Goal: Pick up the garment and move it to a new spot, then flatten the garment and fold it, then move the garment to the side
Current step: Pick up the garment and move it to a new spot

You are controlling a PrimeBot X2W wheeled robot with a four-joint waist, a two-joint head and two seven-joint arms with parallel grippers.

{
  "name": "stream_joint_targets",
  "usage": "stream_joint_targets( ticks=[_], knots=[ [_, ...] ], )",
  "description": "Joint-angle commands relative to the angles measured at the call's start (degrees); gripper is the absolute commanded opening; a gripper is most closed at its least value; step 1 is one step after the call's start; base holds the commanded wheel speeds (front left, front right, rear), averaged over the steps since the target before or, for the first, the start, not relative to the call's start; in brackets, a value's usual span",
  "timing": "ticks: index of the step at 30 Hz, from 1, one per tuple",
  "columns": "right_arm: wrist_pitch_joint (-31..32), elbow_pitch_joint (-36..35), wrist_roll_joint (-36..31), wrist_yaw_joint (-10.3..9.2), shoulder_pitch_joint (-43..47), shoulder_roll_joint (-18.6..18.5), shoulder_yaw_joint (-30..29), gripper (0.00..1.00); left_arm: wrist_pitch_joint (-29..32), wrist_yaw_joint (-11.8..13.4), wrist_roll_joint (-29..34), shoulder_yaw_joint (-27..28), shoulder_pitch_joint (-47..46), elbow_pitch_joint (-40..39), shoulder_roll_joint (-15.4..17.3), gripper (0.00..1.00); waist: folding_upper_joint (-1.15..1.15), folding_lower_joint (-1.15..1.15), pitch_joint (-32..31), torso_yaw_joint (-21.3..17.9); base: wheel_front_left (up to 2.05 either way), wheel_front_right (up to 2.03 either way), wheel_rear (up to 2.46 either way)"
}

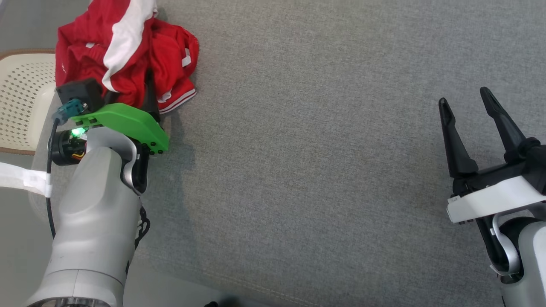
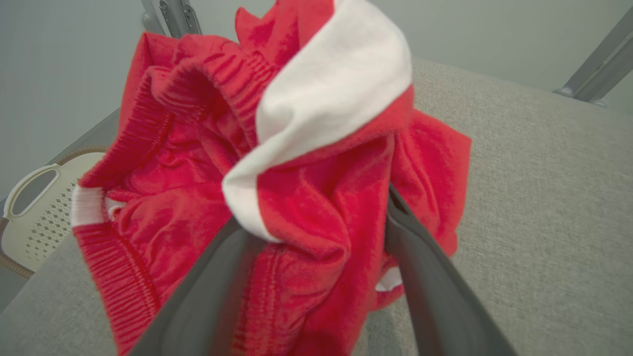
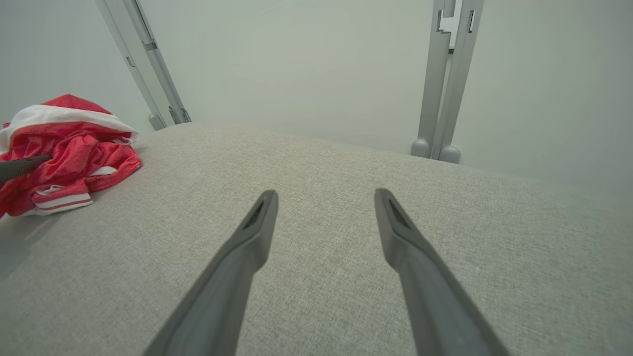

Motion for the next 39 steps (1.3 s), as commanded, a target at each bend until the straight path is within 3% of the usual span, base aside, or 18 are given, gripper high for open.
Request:
stream_joint_targets(
  ticks=[1, 2, 3, 5, 10, 18, 25, 31, 39],
  knots=[
    [0.3, -0.5, -0.1, 0.01, 0.6, -0.3, -0.4, 1.0, -0.7, 0.3, -0.9, 0.7, -1.6, 1.4, 0.2, 1.0, 0.0, -0.01, 1.2, -0.8, 0.0, 0.0, 0.0],
    [0.5, -0.7, -0.2, 0.01, 0.9, -0.3, -0.6, 1.0, -1.2, 0.3, -1.1, 1.0, -2.1, 2.4, 0.2, 1.0, 0.0, -0.01, 1.2, -0.7, 0.0, 0.0, 0.0],
    [0.6, -0.9, -0.2, 0.01, 1.1, -0.2, -0.8, 1.0, -1.7, 0.2, -1.3, 1.2, -2.5, 3.5, 0.3, 0.81, 0.0, -0.01, 1.1, -0.6, 0.0, 0.0, 0.0],
    [1.1, -1.4, -0.2, 0.01, 1.2, -0.3, -1.0, 1.0, -2.6, 0.1, -1.6, 1.7, -3.3, 4.7, 0.6, 0.0, 0.0, -0.01, 1.0, -0.5, 0.0, 0.0, 0.0],
    [1.4, -1.6, -0.2, 0.01, 2.4, -0.2, -1.2, 1.0, -4.0, 0.5, -0.9, 2.8, -3.0, 4.0, 1.7, 0.0, 0.0, -0.01, -0.6, -0.3, 0.0, 0.0, 0.0],
    [-0.6, -0.3, 0.1, 0.01, 3.8, 2.0, -1.0, 1.0, -3.9, 3.2, 4.7, 8.4, 7.1, -16.9, 3.9, 0.0, 0.0, -0.01, -5.9, -1.6, 0.0, 0.0, 0.0],
    [-3.1, 2.3, 0.7, 0.01, 5.1, 4.2, 0.0, 1.0, -3.9, 3.3, 9.6, 9.2, 18.6, -33.0, 3.2, 0.0, 0.0, -0.01, -12.1, -5.1, 0.0, 0.0, 0.0],
    [-4.9, 4.7, 1.2, 0.01, 5.7, 5.7, 2.0, 1.0, -2.4, 2.6, 10.7, 6.1, 28.0, -41.3, 1.8, 0.0, 0.0, -0.01, -15.9, -11.1, 0.0, 0.0, 0.0],
    [-6.2, 6.4, 1.6, 0.01, 6.4, 6.0, 2.9, 1.0, 2.8, -0.2, 10.8, -5.0, 32.0, -44.9, -1.1, 0.0, 0.0, -0.01, -17.3, -20.4, 0.0, 0.0, 0.0]
  ],
)
